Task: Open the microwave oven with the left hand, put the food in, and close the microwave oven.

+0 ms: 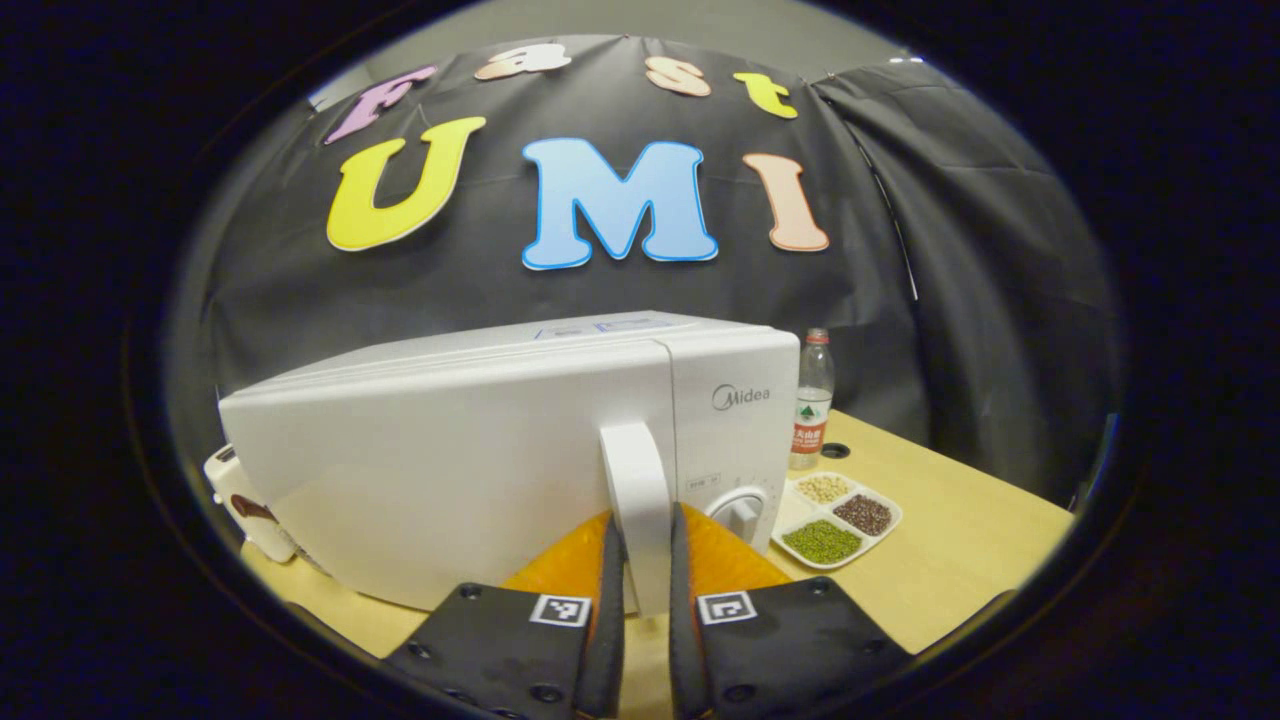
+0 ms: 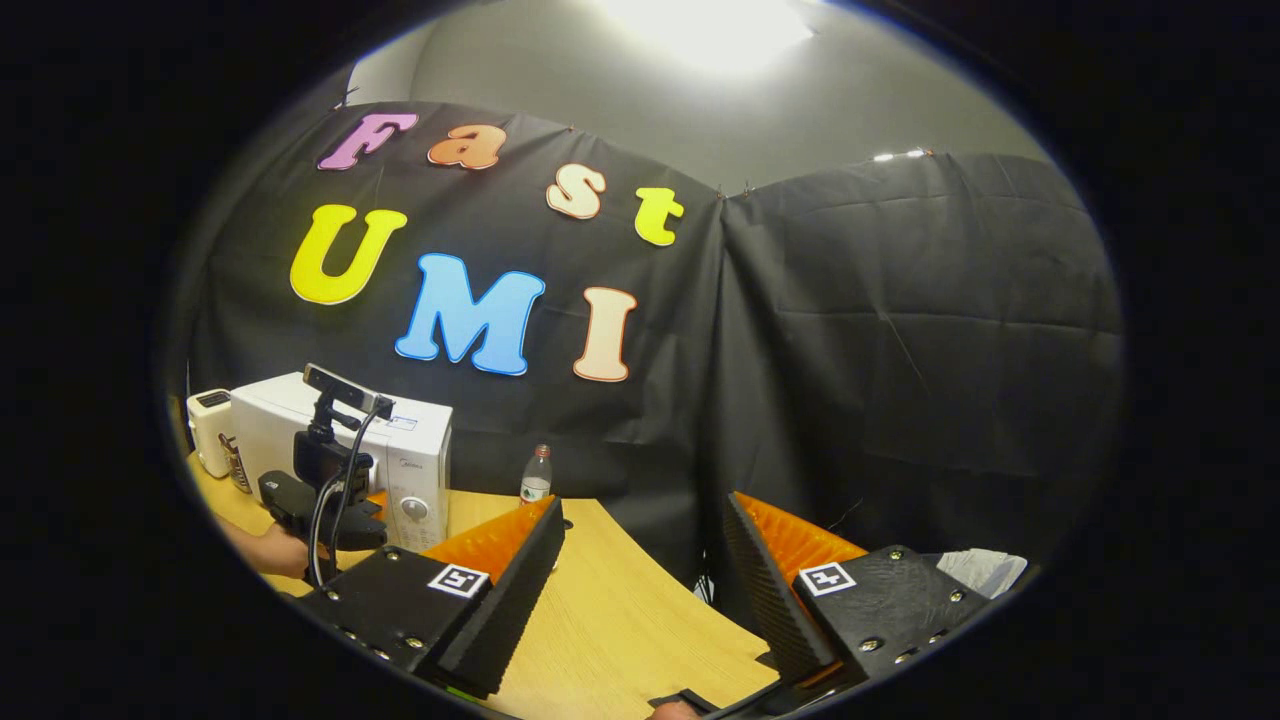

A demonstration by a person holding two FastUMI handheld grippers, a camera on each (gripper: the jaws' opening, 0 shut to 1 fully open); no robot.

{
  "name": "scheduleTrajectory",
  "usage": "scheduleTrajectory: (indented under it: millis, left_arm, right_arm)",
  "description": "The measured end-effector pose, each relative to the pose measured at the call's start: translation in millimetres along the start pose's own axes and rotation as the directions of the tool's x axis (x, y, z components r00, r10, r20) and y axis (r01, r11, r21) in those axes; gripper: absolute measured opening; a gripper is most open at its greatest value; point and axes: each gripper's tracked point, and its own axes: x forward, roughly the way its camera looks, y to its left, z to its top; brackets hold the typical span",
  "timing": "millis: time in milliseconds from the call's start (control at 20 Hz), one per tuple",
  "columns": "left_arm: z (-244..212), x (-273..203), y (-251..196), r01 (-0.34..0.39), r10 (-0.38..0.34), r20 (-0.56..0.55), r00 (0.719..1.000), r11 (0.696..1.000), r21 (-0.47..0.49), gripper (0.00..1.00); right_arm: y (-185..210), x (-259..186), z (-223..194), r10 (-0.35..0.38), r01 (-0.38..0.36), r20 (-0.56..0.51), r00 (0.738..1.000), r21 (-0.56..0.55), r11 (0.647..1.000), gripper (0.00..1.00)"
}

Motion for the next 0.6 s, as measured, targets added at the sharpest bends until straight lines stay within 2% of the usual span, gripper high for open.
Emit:
scheduleTrajectory:
  millis: [50,100,150,200,250,300,350,400,450,600]
  left_arm:
    - [0,0,0,-0.007,0.007,-0.001,1.000,1.000,0.004,0.20]
    - [-1,-1,1,-0.010,0.010,-0.005,1.000,1.000,-0.003,0.21]
    - [1,-2,1,-0.006,0.006,-0.005,1.000,1.000,-0.015,0.14]
    - [1,-3,0,-0.003,0.003,-0.013,1.000,1.000,-0.020,0.13]
    - [1,-6,1,-0.008,0.007,-0.020,1.000,1.000,-0.025,0.17]
    - [-10,-20,0,-0.021,0.017,-0.066,0.998,0.998,-0.052,0.11]
    - [-7,-33,-3,-0.030,0.028,-0.036,0.999,0.998,-0.058,0.15]
    - [-1,-44,-2,-0.032,0.032,0.017,0.999,0.999,-0.015,0.14]
    - [-9,-53,-2,-0.031,0.031,0.005,1.000,0.999,0.014,0.10]
    - [-14,-69,-1,-0.007,0.007,-0.026,1.000,1.000,-0.030,0.11]
  right_arm:
    - [-1,0,0,0.008,-0.008,0.000,1.000,0.000,1.000,0.97]
    - [-2,0,-1,0.018,-0.018,0.000,1.000,0.002,1.000,0.97]
    - [-4,0,-2,0.027,-0.027,0.000,1.000,0.004,1.000,0.97]
    - [-6,0,0,0.035,-0.035,0.005,0.999,0.006,0.999,0.97]
    - [-9,1,3,0.039,-0.039,0.014,0.999,0.008,0.999,0.97]
    - [-11,3,3,0.045,-0.045,0.019,0.999,0.012,0.999,0.97]
    - [-12,4,4,0.053,-0.053,0.015,0.998,0.026,0.998,0.97]
    - [-11,6,5,0.069,-0.070,0.019,0.997,0.050,0.996,0.97]
    - [-8,7,8,0.091,-0.093,0.025,0.996,0.069,0.993,0.97]
    - [-3,12,6,0.146,-0.148,0.040,0.988,0.059,0.987,0.97]
